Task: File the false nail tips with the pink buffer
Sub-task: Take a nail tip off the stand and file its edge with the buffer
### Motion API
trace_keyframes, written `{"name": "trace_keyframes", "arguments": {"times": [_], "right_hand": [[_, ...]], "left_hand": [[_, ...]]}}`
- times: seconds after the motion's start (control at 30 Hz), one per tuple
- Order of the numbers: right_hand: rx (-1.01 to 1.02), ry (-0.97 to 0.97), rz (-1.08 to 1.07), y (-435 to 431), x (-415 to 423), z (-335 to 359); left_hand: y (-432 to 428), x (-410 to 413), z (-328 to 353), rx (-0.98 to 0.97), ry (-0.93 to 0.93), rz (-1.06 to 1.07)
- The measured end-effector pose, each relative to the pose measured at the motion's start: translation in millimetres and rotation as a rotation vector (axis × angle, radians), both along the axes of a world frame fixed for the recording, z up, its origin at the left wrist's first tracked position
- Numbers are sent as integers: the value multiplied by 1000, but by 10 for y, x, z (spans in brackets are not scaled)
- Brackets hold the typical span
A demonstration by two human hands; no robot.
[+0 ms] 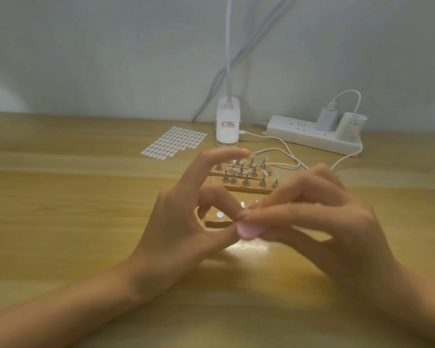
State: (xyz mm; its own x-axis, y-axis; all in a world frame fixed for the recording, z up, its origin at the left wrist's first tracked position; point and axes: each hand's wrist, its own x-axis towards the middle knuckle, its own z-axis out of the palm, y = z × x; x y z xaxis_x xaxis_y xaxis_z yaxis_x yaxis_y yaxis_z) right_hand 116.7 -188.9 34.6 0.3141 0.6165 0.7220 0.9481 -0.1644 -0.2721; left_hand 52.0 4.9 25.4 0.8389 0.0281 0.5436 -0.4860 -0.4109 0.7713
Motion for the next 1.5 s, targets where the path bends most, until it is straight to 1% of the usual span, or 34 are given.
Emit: {"name": "trace_keyframes", "arguments": {"times": [0.17,0.27,0.37,0.5,0.6,0.7,0.83,0.93,1.03,1.17,1.27,1.4,1.5], "right_hand": [[11,-1,-46,-13,24,3],[0,-33,-16,-2,7,-10],[14,7,-45,-24,20,8],[19,16,-13,-8,-4,-7],[42,41,-53,-9,24,4],[31,24,-17,-9,32,-4],[39,46,-43,-26,35,5],[6,9,-1,-7,15,-14],[37,50,-62,-15,43,-1],[8,21,-1,9,-7,-29],[38,55,-64,-4,26,-6],[11,29,-2,14,-13,-18],[46,71,-58,-9,21,2]], "left_hand": [[5,14,-14,-10,-5,-8],[3,4,-16,5,-25,-12],[18,10,-29,-8,-30,-6],[9,18,-34,-72,-14,-42],[11,35,-37,-108,1,-47],[-10,25,-31,-93,13,-35],[-10,11,-3,-65,13,-6],[-21,-5,10,-44,26,10],[-23,-12,16,-30,14,24],[-35,-22,19,-34,18,-10],[-30,-19,24,-23,9,10],[-33,-32,24,-20,-4,-9],[-27,-19,22,-15,-8,7]]}}
